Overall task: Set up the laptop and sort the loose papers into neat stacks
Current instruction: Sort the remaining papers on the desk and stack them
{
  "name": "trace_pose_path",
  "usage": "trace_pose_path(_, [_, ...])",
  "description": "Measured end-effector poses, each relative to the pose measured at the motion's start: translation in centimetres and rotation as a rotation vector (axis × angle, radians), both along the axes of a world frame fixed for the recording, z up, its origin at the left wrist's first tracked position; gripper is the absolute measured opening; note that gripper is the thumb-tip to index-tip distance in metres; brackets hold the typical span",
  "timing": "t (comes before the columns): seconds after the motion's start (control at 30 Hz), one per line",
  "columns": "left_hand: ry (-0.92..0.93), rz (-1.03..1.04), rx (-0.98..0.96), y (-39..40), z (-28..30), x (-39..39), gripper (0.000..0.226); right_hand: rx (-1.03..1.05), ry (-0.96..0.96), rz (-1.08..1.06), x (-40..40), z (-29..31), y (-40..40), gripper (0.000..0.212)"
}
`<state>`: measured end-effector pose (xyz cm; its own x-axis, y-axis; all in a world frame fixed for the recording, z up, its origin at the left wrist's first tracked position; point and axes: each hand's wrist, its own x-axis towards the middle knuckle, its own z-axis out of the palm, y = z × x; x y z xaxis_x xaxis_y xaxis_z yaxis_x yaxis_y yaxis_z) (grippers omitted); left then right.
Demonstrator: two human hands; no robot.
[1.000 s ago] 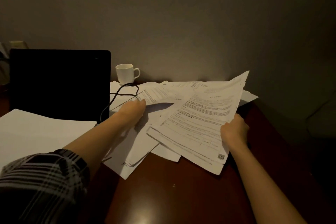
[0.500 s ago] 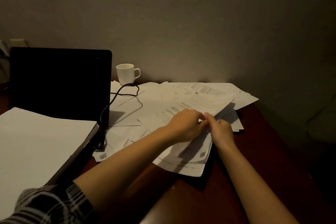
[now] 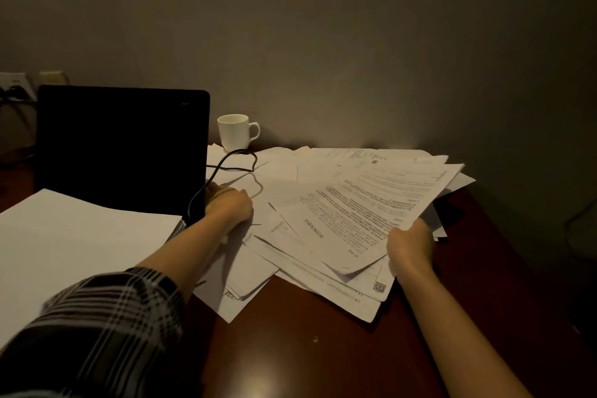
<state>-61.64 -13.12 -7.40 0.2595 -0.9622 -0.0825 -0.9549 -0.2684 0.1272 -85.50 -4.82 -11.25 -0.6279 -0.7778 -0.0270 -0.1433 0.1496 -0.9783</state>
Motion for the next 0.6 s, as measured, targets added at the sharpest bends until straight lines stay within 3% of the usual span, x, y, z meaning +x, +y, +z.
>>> trace_pose_path(0.13, [0.020,0.090,0.022,-0.7,-0.4,-0.2,0.045,-0.003,0.010,-0.001,0.0,-0.2,-0.2,0.032])
trace_pose_path(0.2, [-0.012,0.015,-0.057,-1.3,-1.1,-0.5,0.044,-0.003,0.016,-0.004,0.1,-0.1,-0.4,0.032])
trace_pose_path(0.33, [0.095,-0.108,-0.224,-0.5,-1.2,-3.9,0.051,-0.011,0.011,0.010,0.2,0.0,-0.4,0.033])
trace_pose_path(0.5, [0.263,-0.333,-0.354,2.5,0.4,-8.9,0.017,-0.005,0.003,0.054,0.0,0.0,-0.5,0.029])
trace_pose_path(0.6, [0.184,-0.484,-0.383,4.7,1.8,-11.6,0.010,0.011,0.006,0.093,-0.1,-0.2,-1.0,0.030])
